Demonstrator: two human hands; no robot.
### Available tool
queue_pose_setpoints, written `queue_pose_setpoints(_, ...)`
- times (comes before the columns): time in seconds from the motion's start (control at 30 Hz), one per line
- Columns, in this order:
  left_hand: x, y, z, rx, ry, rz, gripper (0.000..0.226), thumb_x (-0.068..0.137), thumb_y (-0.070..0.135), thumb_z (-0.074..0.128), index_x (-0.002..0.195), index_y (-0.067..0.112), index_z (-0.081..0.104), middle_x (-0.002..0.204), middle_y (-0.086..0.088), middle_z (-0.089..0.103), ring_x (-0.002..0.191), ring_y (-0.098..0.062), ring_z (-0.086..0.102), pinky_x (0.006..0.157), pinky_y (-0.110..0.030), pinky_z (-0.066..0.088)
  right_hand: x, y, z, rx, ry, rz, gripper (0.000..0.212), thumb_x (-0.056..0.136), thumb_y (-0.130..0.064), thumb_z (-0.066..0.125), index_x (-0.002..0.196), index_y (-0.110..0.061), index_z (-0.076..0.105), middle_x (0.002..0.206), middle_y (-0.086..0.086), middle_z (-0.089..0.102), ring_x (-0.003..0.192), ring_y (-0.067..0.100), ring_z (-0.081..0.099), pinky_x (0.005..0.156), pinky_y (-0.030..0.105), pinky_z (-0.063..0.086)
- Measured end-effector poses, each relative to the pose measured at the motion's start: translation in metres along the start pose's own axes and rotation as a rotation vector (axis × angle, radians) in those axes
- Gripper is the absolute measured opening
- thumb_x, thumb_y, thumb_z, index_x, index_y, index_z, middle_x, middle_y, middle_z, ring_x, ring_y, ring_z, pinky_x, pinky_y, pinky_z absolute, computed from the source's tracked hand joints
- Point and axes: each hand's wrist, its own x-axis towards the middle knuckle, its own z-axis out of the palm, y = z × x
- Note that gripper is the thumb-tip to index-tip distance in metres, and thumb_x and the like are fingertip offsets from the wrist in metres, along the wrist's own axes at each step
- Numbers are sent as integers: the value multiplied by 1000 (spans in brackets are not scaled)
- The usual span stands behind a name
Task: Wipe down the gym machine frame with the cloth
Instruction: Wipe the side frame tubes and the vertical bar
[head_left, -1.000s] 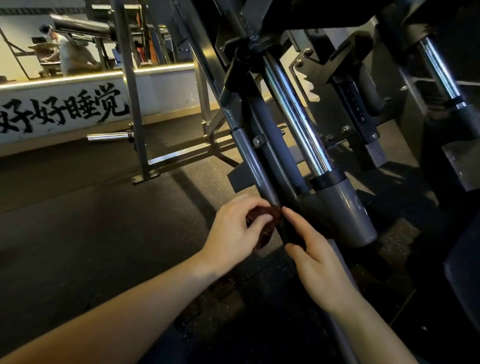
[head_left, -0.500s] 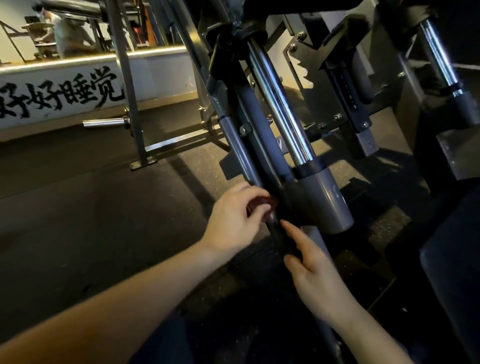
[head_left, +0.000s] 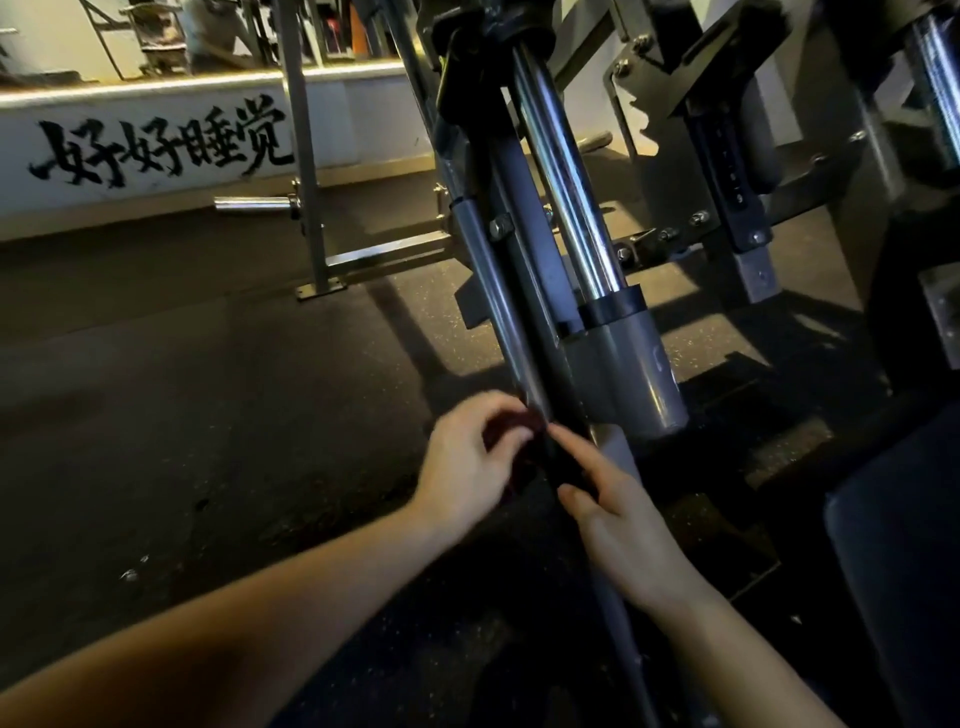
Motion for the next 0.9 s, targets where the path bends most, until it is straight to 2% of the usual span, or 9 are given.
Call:
queue_pose_setpoints(0.1,-4,9,1,-20,-74,-33,12,93,14,71,103,19,73,98,10,71,96,-1,66,92,-26,53,-2,1,-3,52,-18,-16,60,103,-2,49,154,-33,40,145,-20,51,136,-7,44,122,38,34)
queue_pose_setpoints(0.2,30,19,-14,-95,111,-71,10,94,13,71,101,20,71,93,12,69,90,7,65,82,-7,46,-2,3,-2,66,-10,-26,61,104,-3,50,155,-33,35,144,-28,45,134,-18,38,123,35,31)
queue_pose_setpoints(0.27,50,21,-20,-88,246,-107,11,95,17,70,102,25,68,98,14,68,96,5,62,84,-9,43,-1,5,-2,83,-23,-17,62,105,-5,49,157,-36,34,148,-26,44,134,-18,37,123,36,32)
queue_pose_setpoints(0.37,40,16,-5,-144,288,-94,9,97,17,67,104,23,66,102,11,67,100,0,63,90,-18,49,2,4,-3,118,-25,-17,62,106,-6,48,155,-40,34,149,-23,45,134,-15,40,121,35,35)
queue_pose_setpoints(0.43,13,5,12,-168,228,-68,9,95,15,68,101,22,67,98,9,68,97,-5,66,92,-28,53,4,2,-2,148,18,-17,61,105,-1,47,152,-37,35,147,-20,49,130,-18,43,119,27,35)
queue_pose_setpoints(0.57,-26,-3,32,-92,-14,-17,15,87,13,75,95,23,67,93,13,66,94,-1,62,86,-19,47,7,0,2,195,112,9,59,104,4,45,153,-27,38,145,-9,56,127,-14,50,104,5,38)
queue_pose_setpoints(0.73,38,-3,-1,-211,175,-5,11,92,14,71,101,21,69,95,9,68,95,-6,64,92,-31,53,11,6,11,180,199,-26,60,103,5,47,142,-40,42,145,-9,55,134,-4,50,115,21,37)
queue_pose_setpoints(0.8,49,-6,-10,-202,223,35,10,96,17,68,105,21,66,101,8,67,100,-6,63,94,-32,52,10,5,13,196,195,-13,59,103,3,47,142,-41,41,147,-9,53,136,-4,48,113,16,38)
queue_pose_setpoints(0.9,22,-12,7,-193,158,124,11,96,15,68,107,16,66,104,4,64,102,-8,62,96,-31,51,10,6,15,203,223,-26,54,98,-10,53,141,-41,45,149,-7,53,138,0,48,115,20,37)
